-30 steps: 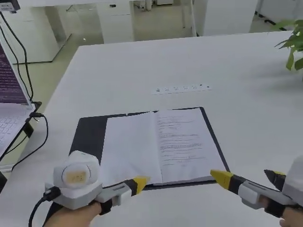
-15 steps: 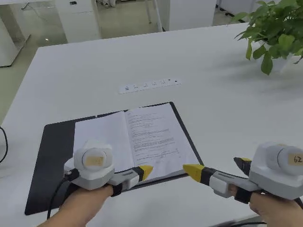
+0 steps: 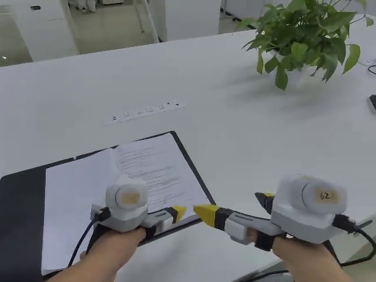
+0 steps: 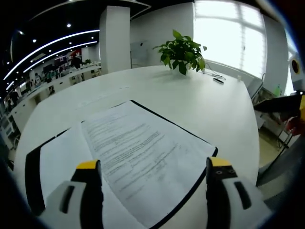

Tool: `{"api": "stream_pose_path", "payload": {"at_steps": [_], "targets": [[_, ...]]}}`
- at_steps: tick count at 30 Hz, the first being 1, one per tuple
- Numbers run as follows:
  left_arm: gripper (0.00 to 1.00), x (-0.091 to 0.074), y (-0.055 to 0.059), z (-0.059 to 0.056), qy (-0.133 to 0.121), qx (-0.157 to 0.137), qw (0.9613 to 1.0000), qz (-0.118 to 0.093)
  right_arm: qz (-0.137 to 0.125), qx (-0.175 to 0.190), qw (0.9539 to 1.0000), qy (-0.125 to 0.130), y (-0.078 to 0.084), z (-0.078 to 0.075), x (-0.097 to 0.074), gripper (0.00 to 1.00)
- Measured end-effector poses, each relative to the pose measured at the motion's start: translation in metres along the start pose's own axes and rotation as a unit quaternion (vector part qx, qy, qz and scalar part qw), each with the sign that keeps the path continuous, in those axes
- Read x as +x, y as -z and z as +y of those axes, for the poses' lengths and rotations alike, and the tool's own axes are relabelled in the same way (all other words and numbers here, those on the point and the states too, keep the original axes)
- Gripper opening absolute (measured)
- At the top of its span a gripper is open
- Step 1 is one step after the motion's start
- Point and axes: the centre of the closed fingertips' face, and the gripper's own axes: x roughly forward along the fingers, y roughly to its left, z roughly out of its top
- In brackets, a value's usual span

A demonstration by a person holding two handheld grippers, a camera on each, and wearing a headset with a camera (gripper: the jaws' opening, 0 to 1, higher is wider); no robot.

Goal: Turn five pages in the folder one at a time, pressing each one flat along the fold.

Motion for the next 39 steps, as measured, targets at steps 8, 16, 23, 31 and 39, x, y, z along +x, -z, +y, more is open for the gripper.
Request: {"api": "stream_pose_path", "payload": {"at_steps": [8,16,23,31,39], "targets": [[0.81,0.024,0.012,-0.008,-0.004,-0.004,0.9997,0.025,0.002,0.0,1.0,0.005,0.001,-0.003,0.001,0.93],[0.74,0.032,0.02,-0.01,-0.034,0.003,0.9988,0.035,0.004,0.004,1.0,0.007,0.003,-0.005,0.001,0.91],[0.68,0.033,0.021,-0.012,-0.035,0.003,0.9991,0.024,0.002,0.003,1.0,0.007,0.002,-0.005,0.001,0.9],[0.6,0.032,0.021,-0.018,-0.026,0.005,0.9997,0.002,0.001,0.007,1.0,0.006,0.002,-0.006,0.001,0.88],[0.51,0.033,0.021,-0.021,-0.023,0.005,0.9996,-0.018,0.002,0.004,1.0,0.002,0.003,-0.005,0.001,0.87]]}}
